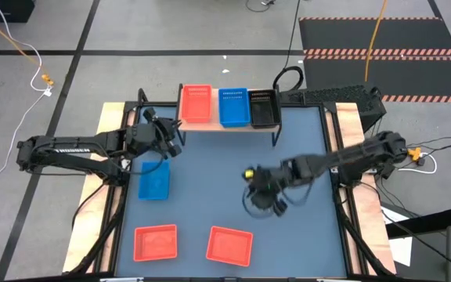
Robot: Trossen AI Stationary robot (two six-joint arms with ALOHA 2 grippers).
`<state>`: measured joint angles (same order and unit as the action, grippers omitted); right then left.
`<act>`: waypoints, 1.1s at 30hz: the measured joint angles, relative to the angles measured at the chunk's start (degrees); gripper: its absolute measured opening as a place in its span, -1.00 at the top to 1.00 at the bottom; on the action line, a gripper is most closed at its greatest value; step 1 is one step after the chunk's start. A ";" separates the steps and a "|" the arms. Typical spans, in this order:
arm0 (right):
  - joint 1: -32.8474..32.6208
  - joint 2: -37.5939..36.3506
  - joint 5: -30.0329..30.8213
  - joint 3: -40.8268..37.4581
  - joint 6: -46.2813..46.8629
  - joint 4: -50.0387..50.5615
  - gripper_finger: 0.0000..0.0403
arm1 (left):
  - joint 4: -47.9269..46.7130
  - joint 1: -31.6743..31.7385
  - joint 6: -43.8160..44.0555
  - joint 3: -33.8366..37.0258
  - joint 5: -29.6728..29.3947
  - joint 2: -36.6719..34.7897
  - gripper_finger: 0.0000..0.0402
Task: Stack baskets on shelf by color
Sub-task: Stack the right orange basket on top of the orange basket on the shelf
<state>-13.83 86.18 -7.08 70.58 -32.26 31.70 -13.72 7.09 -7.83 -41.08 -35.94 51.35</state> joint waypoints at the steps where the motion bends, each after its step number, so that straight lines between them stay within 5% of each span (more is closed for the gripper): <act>1: -1.68 0.62 1.53 -0.80 0.05 -1.60 0.39 | 0.59 0.00 1.62 0.00 0.39 0.00 0.81; 12: -16.55 13.32 3.82 5.38 0.97 -3.61 0.40 | 4.83 -2.43 12.21 -0.04 9.95 6.23 0.81; 25: -17.91 21.72 3.97 7.38 -2.08 -5.15 0.42 | 4.61 -9.17 16.61 -0.02 9.93 15.03 0.81; 33: -15.48 22.47 2.41 7.40 -4.76 -7.43 0.93 | 2.96 -13.63 16.46 -0.02 7.67 10.00 0.81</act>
<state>-29.31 108.65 -4.67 77.97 -37.02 24.27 -10.77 -6.54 8.62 -41.10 -28.27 61.35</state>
